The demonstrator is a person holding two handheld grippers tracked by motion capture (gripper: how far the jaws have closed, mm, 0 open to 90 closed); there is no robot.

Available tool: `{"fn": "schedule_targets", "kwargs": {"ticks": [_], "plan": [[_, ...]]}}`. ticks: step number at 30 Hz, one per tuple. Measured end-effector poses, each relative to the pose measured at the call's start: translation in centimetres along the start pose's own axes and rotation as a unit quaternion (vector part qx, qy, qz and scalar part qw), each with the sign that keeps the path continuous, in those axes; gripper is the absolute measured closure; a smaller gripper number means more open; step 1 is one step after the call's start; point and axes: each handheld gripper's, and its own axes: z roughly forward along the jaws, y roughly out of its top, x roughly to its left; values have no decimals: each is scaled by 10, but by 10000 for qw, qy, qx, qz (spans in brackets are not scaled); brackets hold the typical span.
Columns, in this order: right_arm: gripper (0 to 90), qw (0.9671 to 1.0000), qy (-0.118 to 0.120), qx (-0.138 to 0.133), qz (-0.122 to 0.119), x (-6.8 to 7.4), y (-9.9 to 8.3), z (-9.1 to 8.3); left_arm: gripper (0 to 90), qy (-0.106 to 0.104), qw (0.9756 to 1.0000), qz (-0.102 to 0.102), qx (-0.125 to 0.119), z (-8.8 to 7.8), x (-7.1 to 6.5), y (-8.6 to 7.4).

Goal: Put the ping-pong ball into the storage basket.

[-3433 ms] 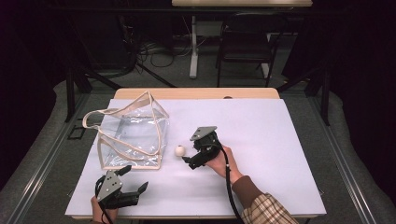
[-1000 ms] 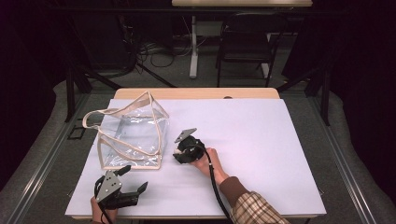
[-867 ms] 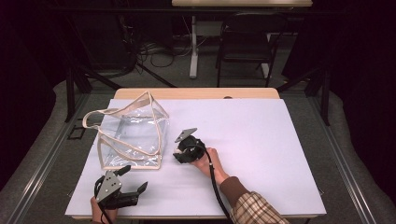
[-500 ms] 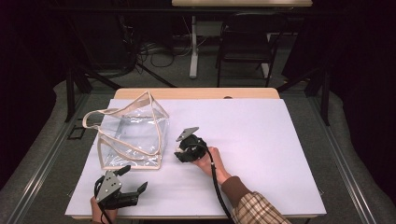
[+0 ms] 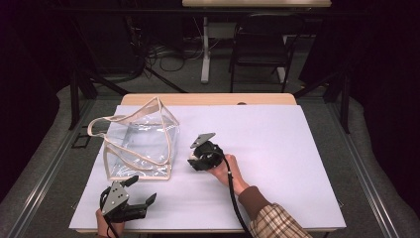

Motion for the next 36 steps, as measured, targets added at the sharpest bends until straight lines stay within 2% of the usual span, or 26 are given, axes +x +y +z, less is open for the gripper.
{"fn": "schedule_targets", "kwargs": {"ticks": [36], "plan": [[508, 9997, -215, -106, -79, -13, 8, -41, 160, 3, 10000, -17, 3, 0, 0, 0]]}}
